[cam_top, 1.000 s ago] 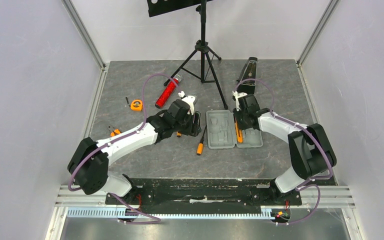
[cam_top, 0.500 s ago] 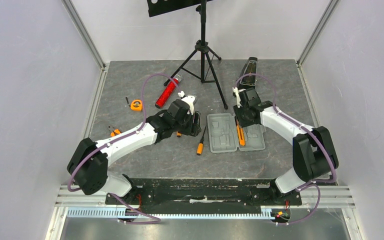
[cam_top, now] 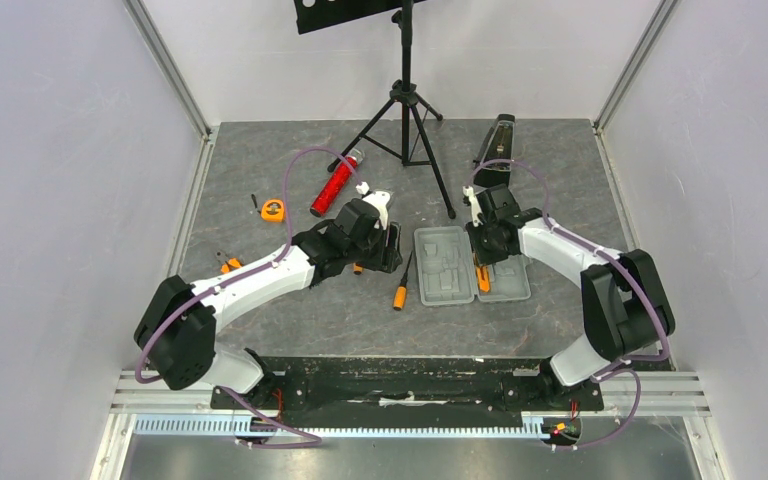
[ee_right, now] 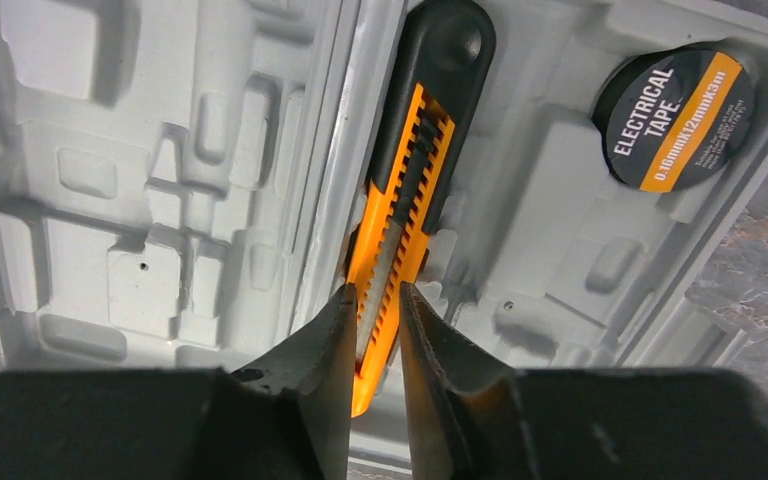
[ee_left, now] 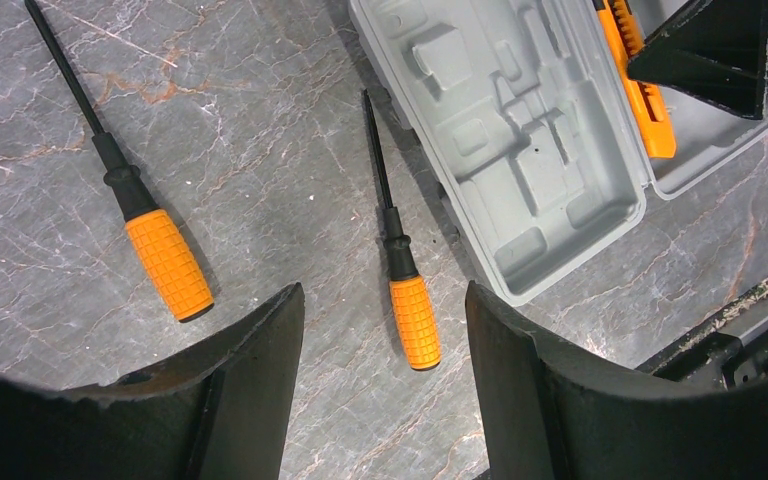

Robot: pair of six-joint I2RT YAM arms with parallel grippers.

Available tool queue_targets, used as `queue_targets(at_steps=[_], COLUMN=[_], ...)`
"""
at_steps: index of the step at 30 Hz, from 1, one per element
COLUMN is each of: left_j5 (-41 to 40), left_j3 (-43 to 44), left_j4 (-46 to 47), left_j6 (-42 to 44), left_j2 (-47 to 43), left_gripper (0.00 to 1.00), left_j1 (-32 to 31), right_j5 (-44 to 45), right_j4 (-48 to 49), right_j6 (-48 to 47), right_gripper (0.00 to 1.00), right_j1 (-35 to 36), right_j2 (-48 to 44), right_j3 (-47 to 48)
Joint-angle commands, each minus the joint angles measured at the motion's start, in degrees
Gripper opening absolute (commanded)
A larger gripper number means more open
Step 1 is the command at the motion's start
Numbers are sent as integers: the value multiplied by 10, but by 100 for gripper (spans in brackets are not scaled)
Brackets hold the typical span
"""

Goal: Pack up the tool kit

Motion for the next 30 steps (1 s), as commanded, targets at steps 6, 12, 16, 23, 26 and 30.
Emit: queue_targets(at_steps=[6, 12, 16, 23, 26, 30], left_j5=[-9, -9, -9, -7, -7, -6], left_j3=[-2, -3, -4, -3, -2, -3], left_j4=[9, 9, 8, 8, 8, 7], left_j6=[20, 22, 23, 23, 22, 20], left_j2=[-17, -17, -19, -18, -19, -21], left_gripper=[67, 67, 67, 67, 67, 67], left_j1=[-1, -1, -1, -1, -1, -1], right_j5=[-13, -2, -1, -11, -24, -37], right_j4=[21, 16, 28, 25, 21, 21], right_j6=[7, 7, 12, 0, -5, -8], right_gripper=[17, 15, 13, 15, 17, 20], right_j1=[-1, -1, -1, -1, 0, -1], right_j2=[26, 55, 59, 31, 20, 1], right_j3=[-21, -57, -91, -37, -4, 26])
